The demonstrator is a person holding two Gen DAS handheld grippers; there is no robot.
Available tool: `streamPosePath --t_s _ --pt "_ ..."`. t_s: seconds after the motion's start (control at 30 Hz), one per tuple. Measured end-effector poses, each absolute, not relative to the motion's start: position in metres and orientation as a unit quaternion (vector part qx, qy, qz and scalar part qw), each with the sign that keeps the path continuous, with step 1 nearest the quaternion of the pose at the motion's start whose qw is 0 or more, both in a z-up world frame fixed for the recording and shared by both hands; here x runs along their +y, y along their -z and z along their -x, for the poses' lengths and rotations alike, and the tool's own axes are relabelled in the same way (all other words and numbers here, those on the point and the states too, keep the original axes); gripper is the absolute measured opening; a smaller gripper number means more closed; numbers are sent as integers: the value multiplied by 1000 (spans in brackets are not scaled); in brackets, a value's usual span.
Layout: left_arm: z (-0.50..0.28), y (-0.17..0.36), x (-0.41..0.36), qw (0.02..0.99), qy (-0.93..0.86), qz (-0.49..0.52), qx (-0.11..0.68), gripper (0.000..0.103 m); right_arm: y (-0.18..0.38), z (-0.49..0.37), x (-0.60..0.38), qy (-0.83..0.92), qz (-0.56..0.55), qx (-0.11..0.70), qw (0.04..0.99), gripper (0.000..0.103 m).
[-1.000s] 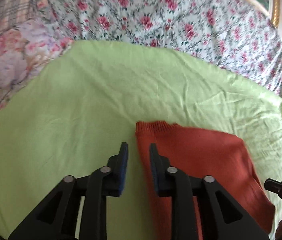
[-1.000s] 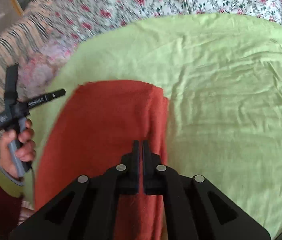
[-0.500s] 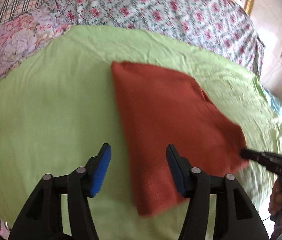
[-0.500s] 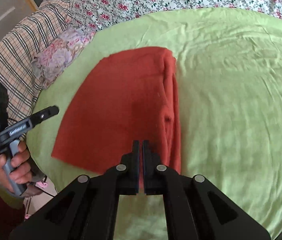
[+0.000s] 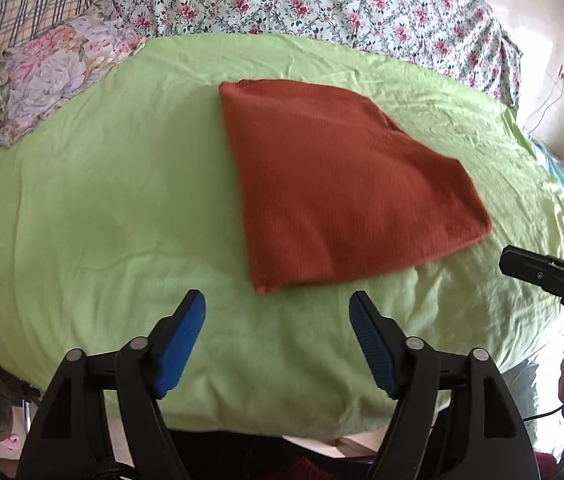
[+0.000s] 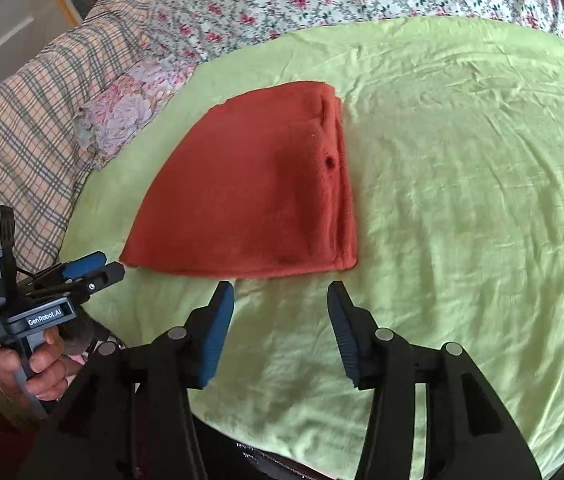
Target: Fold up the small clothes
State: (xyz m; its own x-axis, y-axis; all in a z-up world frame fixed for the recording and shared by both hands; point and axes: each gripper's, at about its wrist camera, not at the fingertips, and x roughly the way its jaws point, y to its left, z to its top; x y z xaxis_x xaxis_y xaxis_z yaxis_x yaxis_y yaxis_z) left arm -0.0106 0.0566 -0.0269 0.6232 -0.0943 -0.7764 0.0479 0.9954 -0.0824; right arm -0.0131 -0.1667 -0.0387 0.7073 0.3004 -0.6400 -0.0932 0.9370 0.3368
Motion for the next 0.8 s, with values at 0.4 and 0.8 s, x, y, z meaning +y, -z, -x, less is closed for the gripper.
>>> streamPosePath --t_s 0.4,0.8 --pt "37 37 78 891 -1 21 453 83 44 31 -151 -117 -109 376 913 82" --pt "19 29 65 897 -6 -9 443 87 48 18 -146 -99 -67 383 916 95"
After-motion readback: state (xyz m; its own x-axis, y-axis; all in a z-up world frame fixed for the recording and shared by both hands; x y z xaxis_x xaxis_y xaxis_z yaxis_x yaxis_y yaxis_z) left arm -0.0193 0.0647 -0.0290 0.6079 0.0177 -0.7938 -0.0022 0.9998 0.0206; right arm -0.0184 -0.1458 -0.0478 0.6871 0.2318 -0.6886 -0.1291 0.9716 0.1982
